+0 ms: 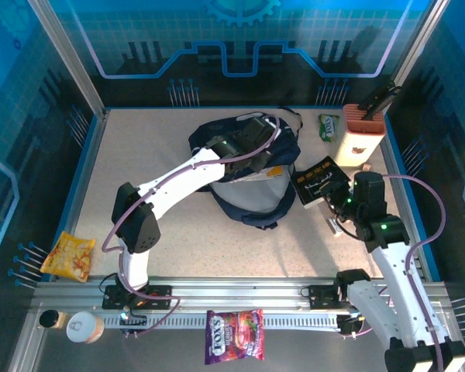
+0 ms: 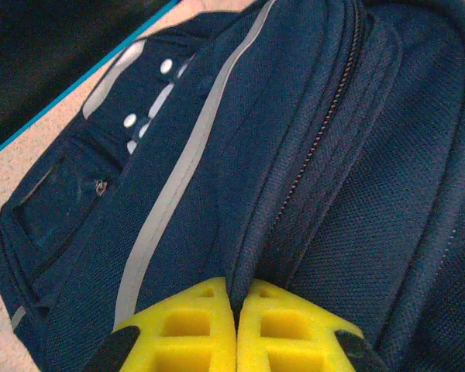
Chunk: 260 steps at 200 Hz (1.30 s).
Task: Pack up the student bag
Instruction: Open the student bag at the top-center of the table, then place the book in the student bag.
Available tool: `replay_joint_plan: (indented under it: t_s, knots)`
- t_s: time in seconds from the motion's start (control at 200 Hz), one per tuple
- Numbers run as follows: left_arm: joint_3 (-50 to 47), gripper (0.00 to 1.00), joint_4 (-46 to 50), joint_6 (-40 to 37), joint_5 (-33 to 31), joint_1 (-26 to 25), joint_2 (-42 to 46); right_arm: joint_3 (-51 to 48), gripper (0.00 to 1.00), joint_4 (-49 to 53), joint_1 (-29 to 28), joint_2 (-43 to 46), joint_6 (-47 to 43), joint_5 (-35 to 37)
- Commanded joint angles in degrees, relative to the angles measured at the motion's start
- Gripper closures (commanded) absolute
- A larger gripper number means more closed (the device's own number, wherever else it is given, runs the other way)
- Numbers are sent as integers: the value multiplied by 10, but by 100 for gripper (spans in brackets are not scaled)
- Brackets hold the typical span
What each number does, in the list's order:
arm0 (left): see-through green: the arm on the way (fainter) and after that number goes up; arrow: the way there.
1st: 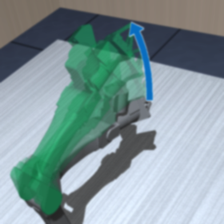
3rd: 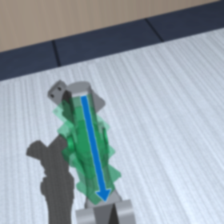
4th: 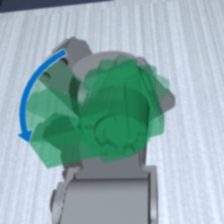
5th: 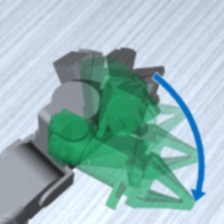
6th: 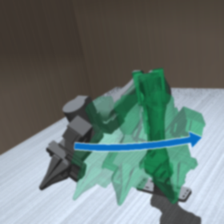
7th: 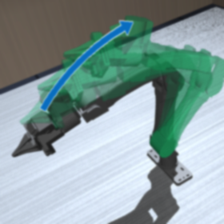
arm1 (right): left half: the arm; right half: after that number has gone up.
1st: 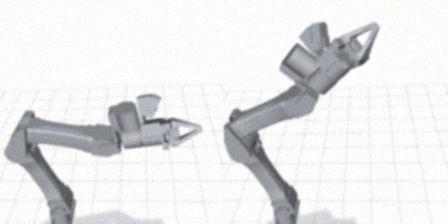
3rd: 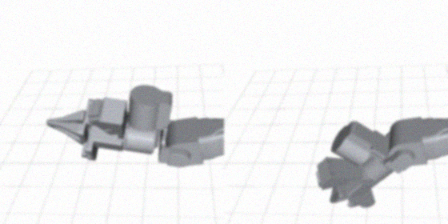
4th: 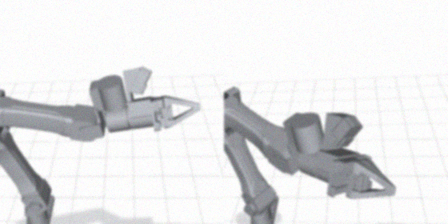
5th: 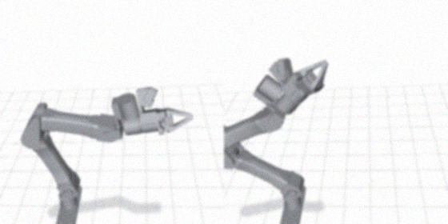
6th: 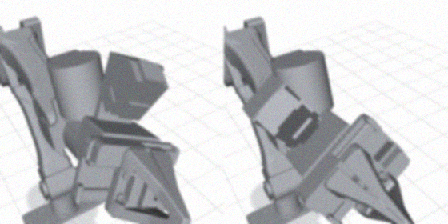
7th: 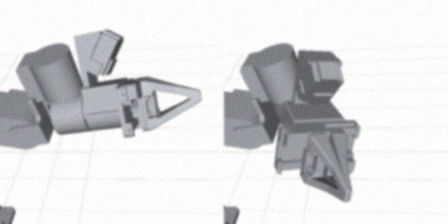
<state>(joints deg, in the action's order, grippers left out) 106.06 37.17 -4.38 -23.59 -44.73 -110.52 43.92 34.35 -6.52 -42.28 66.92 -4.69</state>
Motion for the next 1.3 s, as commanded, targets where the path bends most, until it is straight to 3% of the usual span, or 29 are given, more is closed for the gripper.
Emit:
replay_joint_plan:
  t_s: [0.0, 0.245, 0.635, 1.005, 1.186, 1.296]
  knots:
    - [45, 100, -103, 29, -19, -2, 40, 0, 96, -98, -42, 1, 61, -40]
    - [72, 100, -104, 33, -15, -2, 35, -30, 96, -253, -122, -35, 119, -23]
    - [78, 100, -92, 56, 4, -2, 42, -38, 96, -478, -178, -191, 134, 29]
    - [72, 100, -82, 71, 15, -2, 51, -29, 95, -609, -207, -359, 139, 119]
    - [69, 100, -80, 76, 16, 0, 59, 11, 92, -640, -216, -460, 141, 128]
    - [66, 100, -78, 81, 17, 2, 63, 36, 86, -635, -218, -516, 154, 111]
